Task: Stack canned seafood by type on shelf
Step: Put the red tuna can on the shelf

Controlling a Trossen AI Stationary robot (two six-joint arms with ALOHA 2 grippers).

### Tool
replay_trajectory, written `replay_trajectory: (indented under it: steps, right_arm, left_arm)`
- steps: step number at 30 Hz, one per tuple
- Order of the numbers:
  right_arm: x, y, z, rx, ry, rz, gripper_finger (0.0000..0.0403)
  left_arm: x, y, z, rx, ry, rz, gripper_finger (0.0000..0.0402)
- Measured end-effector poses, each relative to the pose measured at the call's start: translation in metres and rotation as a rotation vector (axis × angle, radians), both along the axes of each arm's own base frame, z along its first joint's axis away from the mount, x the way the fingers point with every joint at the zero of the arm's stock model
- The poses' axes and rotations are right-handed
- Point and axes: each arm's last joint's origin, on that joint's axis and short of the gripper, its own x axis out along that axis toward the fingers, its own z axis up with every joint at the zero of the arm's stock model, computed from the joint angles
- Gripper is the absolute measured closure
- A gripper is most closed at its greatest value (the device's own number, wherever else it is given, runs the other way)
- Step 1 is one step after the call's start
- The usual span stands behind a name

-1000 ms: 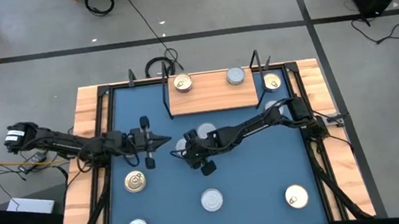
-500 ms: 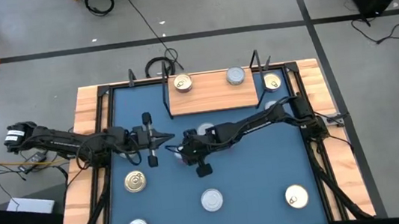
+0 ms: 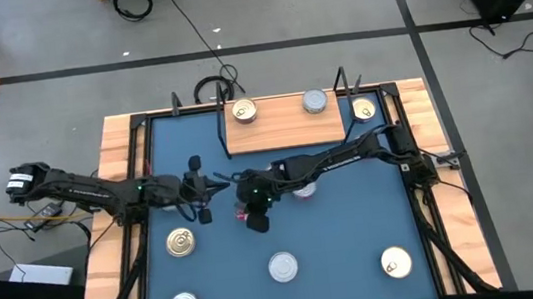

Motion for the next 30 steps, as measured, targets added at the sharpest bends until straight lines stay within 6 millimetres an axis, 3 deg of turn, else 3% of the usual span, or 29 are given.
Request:
replay_trajectory:
  steps: [9,17,30]
  right_arm:
    - [-0.001,-0.030,-0.001,0.119,0.036,-0.077,0.0400]
    - [-0.002,-0.045,0.001,0.316,0.065,-0.087,0.0400]
    - [-0.014,-0.073,-0.016,0.339,0.126,-0.146,0.0400]
  left_arm:
    - [-0.019,0.002,-0.037,-0.089,-0.023,0.029,0.0397]
    - [-0.019,0.002,-0.036,-0.142,-0.057,0.025,0.0397]
    - [-0.018,0.001,-0.036,-0.173,-0.060,0.006,0.0397]
